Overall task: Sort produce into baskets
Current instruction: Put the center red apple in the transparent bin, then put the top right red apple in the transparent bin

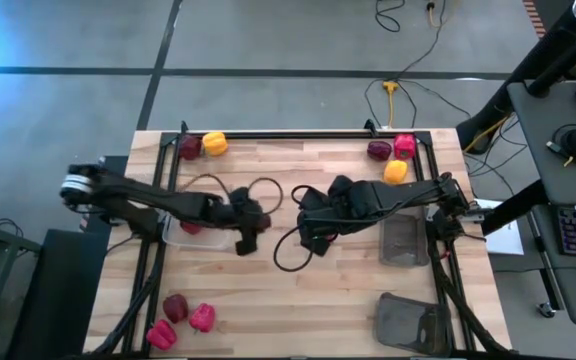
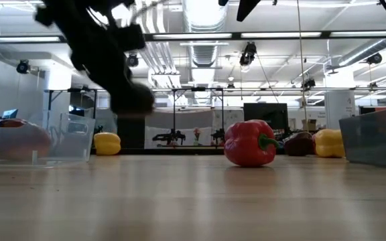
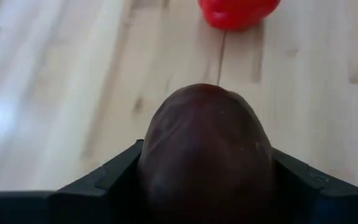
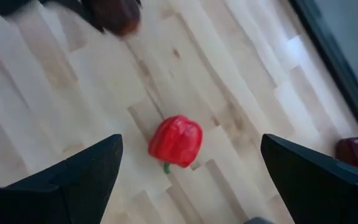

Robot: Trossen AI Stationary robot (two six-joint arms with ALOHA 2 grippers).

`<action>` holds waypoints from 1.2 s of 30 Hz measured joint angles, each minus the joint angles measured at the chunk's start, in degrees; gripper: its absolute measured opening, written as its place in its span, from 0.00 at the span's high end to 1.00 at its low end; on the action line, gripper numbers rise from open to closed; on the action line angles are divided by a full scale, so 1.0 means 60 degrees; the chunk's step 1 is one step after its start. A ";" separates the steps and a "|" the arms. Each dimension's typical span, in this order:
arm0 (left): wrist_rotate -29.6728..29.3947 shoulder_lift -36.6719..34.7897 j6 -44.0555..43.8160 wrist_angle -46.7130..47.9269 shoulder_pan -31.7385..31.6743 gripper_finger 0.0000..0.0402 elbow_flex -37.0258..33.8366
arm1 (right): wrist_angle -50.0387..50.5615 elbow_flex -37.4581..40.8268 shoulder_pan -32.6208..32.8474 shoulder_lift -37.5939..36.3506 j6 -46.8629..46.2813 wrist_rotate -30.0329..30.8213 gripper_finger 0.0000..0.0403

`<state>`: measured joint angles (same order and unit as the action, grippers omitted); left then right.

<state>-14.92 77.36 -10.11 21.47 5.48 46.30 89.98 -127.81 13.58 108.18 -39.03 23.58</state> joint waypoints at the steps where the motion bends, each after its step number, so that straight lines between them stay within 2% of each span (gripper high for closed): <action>1: -0.0132 -0.0389 -0.0117 0.0692 0.0000 0.41 0.0147 | -0.0010 0.0000 0.0000 0.0000 0.0065 0.0126 0.07; 4: -0.0290 -0.1423 -0.0898 0.2689 -0.0004 0.39 0.0457 | -0.0045 0.0000 0.0000 0.0000 0.0158 0.0474 0.07; 7: -0.0276 -0.2155 -0.2333 0.4273 0.0000 0.39 0.0427 | -0.0223 0.0034 -0.0001 -0.0005 0.0260 0.0592 0.07; 10: -0.0279 -0.2634 -0.3921 0.5580 0.0062 0.38 0.0149 | -0.0517 0.0166 0.0000 -0.0011 0.0452 0.0593 0.07; 13: -0.0291 -0.2937 -0.5183 0.6184 0.0084 0.39 -0.0051 | -0.0720 0.0278 -0.0002 -0.0011 0.0800 0.0594 0.07; 17: -0.0338 -0.3044 -0.6410 0.6262 0.0080 0.39 -0.0378 | -0.1126 0.0445 -0.0144 -0.0011 0.1470 0.0579 0.07; 24: -0.0431 -0.2284 -0.8398 0.5633 0.0074 0.37 -0.0984 | -0.1871 0.0762 -0.0400 -0.0011 0.2535 0.0593 0.07; 30: -0.0680 -0.1700 -0.8888 0.5462 0.0069 0.27 -0.0910 | -0.1786 0.0634 -0.0760 -0.0011 0.2660 0.0534 0.07; 36: -0.0788 -0.1873 -0.8907 0.5590 0.0098 0.15 -0.0815 | -0.1630 0.0328 -0.1127 -0.0029 0.2633 0.0498 0.07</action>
<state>-19.65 66.12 -63.55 55.01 6.07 41.41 80.20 -125.84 6.82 108.01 -23.23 26.57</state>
